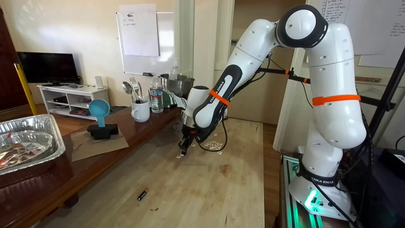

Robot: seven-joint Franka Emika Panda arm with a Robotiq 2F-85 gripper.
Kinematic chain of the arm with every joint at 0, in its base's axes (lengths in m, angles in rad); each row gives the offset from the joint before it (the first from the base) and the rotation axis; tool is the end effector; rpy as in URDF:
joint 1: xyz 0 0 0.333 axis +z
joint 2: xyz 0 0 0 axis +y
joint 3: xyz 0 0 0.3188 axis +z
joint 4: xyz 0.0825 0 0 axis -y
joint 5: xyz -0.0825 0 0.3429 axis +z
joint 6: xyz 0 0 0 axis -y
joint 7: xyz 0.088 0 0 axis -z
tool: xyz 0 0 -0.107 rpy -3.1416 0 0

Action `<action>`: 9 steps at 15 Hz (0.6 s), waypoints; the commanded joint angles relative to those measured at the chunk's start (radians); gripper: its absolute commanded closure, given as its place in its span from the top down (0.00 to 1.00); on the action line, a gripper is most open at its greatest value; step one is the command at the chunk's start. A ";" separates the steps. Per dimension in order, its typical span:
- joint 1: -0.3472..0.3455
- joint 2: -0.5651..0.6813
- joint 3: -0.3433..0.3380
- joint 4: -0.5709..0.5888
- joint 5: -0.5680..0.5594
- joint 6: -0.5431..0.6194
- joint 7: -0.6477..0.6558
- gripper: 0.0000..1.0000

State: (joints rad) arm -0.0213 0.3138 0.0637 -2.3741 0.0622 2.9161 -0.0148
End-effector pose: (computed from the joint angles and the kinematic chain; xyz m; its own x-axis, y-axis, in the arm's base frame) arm 0.5109 0.0178 0.2546 0.9742 -0.0120 0.2254 -0.0022 -0.9990 -0.0435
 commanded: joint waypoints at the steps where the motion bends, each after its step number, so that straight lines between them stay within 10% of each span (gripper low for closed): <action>1: -0.001 -0.035 0.024 -0.010 0.051 -0.021 0.022 0.00; 9: -0.011 -0.035 0.058 -0.004 0.087 0.013 -0.011 0.00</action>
State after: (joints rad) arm -0.0175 0.2752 0.0897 -2.3745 0.1019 2.9172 -0.0010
